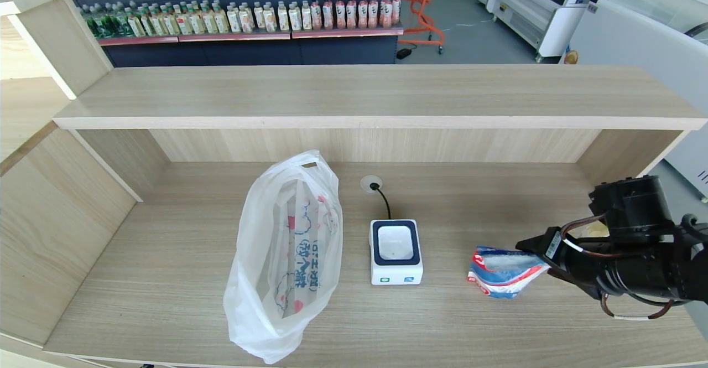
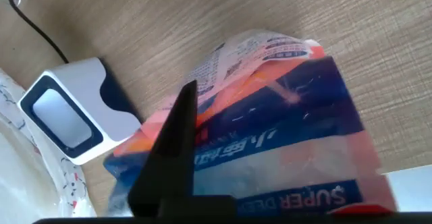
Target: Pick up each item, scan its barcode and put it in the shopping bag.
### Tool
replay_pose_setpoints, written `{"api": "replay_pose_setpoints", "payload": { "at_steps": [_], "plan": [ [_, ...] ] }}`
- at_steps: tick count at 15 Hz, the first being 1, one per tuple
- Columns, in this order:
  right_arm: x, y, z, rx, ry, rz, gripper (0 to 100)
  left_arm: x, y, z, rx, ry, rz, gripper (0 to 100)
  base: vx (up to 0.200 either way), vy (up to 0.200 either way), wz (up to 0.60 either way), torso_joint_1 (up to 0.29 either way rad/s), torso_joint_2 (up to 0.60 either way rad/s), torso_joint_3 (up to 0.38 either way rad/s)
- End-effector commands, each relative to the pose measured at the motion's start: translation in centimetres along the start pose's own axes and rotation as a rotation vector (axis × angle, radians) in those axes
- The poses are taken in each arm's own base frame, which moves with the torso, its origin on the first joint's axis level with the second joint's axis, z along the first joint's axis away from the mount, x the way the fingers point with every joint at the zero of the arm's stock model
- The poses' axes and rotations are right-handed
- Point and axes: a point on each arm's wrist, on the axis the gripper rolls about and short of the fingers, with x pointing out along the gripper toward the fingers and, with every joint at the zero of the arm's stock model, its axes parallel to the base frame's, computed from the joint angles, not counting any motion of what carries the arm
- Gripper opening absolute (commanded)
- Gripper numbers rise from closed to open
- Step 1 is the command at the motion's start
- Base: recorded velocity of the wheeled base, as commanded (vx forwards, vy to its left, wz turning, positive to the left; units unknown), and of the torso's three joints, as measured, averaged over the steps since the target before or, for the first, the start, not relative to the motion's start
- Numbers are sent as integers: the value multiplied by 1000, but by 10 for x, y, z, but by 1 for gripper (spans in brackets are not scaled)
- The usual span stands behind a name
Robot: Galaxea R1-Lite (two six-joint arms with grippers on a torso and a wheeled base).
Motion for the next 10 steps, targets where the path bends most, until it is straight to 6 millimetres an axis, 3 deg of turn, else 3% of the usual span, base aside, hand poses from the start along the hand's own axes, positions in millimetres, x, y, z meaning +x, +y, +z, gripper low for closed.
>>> {"api": "replay_pose_setpoints", "payload": {
  "at_steps": [1,6,8,10],
  "plan": [
    [15,3,-10,-28,47,-19,0,0,0,0,0,0,1,100,0,0,0,0,0,0],
    [27,8,-22,-200,64,-35,0,0,0,0,0,0,1,100,0,0,0,0,0,0],
    [21,13,-17,-218,23,2,0,0,0,0,0,0,1,100,0,0,0,0,0,0],
    [2,25,-3,-233,-47,91,0,0,0,0,0,0,1,100,0,0,0,0,0,0]
  ]
}}
